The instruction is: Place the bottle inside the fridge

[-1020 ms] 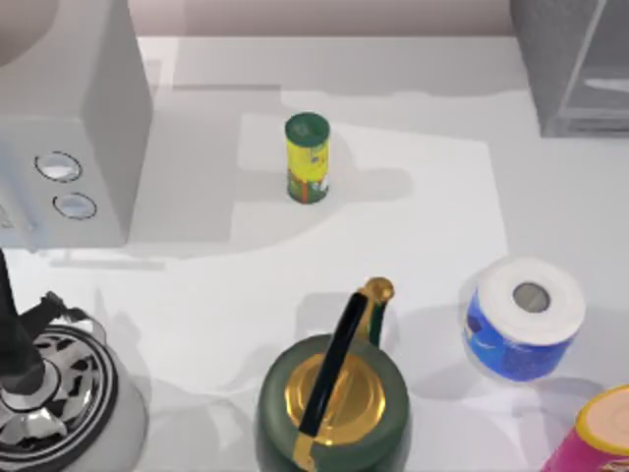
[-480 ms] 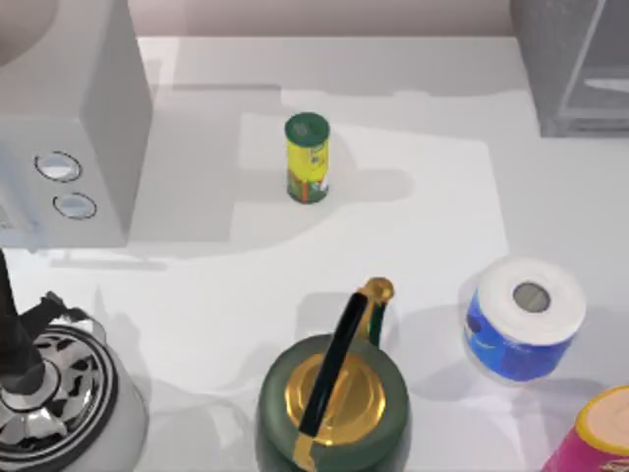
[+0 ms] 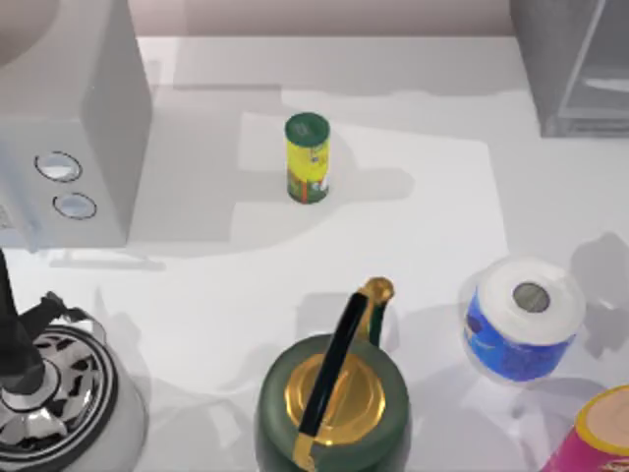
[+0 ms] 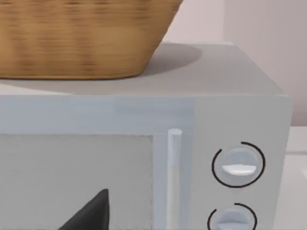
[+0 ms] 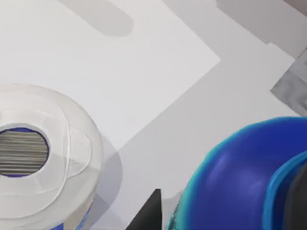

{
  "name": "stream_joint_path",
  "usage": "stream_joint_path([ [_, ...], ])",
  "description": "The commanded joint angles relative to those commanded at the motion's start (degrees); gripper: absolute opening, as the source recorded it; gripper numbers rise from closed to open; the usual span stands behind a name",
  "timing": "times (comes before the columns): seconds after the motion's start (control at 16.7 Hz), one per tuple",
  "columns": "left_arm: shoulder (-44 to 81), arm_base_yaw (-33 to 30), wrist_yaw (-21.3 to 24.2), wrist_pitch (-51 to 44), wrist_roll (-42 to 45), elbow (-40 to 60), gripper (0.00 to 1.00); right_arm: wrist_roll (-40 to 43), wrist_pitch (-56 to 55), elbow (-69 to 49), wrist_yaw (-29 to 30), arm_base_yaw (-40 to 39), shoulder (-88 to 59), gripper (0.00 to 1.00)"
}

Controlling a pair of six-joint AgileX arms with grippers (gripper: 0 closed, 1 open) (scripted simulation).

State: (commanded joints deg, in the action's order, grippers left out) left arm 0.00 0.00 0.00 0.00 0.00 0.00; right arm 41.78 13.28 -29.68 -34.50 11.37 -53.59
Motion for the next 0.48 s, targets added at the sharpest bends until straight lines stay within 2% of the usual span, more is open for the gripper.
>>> stream_joint_path([
  [0.3, 0.00, 0.00, 0.00, 0.00, 0.00, 0.00, 1.00, -20.81, -9.26, 13.95, 16.29, -7.98, 30.60, 0.01],
  [0.48, 0.00, 0.00, 0.00, 0.00, 0.00, 0.00, 1.00, -32.15, -12.11, 21.90, 25.61, -10.40, 43.63, 0.01],
])
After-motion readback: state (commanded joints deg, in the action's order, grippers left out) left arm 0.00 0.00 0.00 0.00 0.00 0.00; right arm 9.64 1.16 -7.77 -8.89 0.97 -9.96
